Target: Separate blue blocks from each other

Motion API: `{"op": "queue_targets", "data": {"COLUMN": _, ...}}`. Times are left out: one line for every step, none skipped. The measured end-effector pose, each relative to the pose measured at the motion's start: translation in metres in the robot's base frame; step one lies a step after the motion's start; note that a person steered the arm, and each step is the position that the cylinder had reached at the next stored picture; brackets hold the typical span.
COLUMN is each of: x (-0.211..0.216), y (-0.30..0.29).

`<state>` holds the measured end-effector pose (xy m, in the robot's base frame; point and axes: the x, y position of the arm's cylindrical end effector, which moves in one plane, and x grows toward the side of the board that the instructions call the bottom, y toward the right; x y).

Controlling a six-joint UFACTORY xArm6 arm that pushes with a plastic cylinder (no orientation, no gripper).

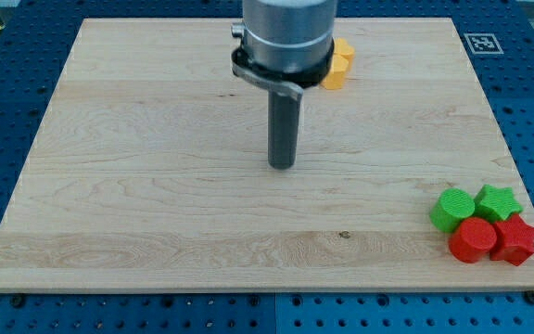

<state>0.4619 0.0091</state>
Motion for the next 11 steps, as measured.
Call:
{"op": "queue_targets", "data": {"x": -0.036, "y": -0.001}}
{"op": "queue_targets", "data": {"x": -0.065, "y": -0.001}}
{"op": "queue_targets", "data": {"x": -0.089, "y": -0.001}}
{"op": "queue_targets", "data": {"x": -0.114, "y": -0.001}}
{"op": "queue_targets", "data": {"x": -0.139, "y": -0.001}}
{"op": "queue_targets", "data": {"x": -0.149, "y": 0.003}}
{"op": "queue_targets", "data": {"x": -0.149, "y": 0.003}}
{"op": "queue_targets", "data": {"x": -0.149, "y": 0.003}}
{"op": "queue_targets", "data": {"x": -0.149, "y": 0.007}}
{"op": "queue_targets", "data": {"x": -0.149, "y": 0.007}}
{"op": "queue_targets", "data": {"x": -0.156, "y": 0.007}}
